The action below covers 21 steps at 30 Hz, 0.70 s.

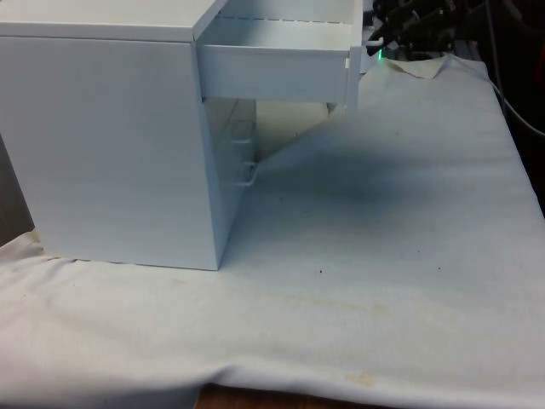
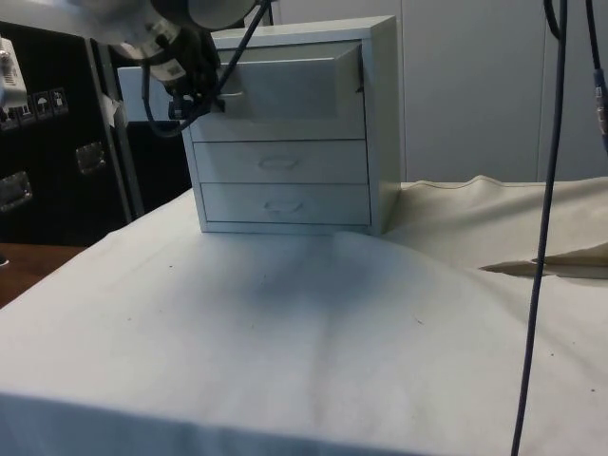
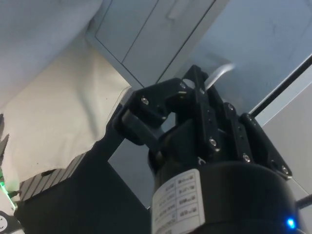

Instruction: Open the drawer, then close it.

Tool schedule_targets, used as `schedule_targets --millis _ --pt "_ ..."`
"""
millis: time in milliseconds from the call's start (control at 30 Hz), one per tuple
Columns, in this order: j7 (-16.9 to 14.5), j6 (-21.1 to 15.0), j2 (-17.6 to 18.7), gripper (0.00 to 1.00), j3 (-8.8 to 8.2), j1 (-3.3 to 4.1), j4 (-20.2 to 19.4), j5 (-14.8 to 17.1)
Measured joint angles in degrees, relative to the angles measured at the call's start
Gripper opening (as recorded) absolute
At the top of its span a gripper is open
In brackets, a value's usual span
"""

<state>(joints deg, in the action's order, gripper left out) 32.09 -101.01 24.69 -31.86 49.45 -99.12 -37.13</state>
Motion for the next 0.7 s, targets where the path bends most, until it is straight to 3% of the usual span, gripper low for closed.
schedule_targets --millis 133,267,300,333,367,567,600,700 --pt "0.00 0.00 0.00 0.00 0.00 0.00 0.00 0.00" --pt "0.06 0.00 0.00 0.17 0.06 0.00 0.00 0.00" --pt "0.06 0.00 0.00 0.17 0.06 0.00 0.00 0.00" --pt "0.06 0.00 0.00 0.22 0.06 0.00 0.00 0.00" --pt "0.11 -0.06 0.00 0.34 0.11 0.00 0.00 0.00" --pt "0.11 0.00 0.00 0.65 0.11 0.00 0.00 0.00" --pt "0.11 0.00 0.00 0.65 0.11 0.00 0.00 0.00" --pt "0.11 0.00 0.00 0.86 0.11 0.00 0.00 0.00"
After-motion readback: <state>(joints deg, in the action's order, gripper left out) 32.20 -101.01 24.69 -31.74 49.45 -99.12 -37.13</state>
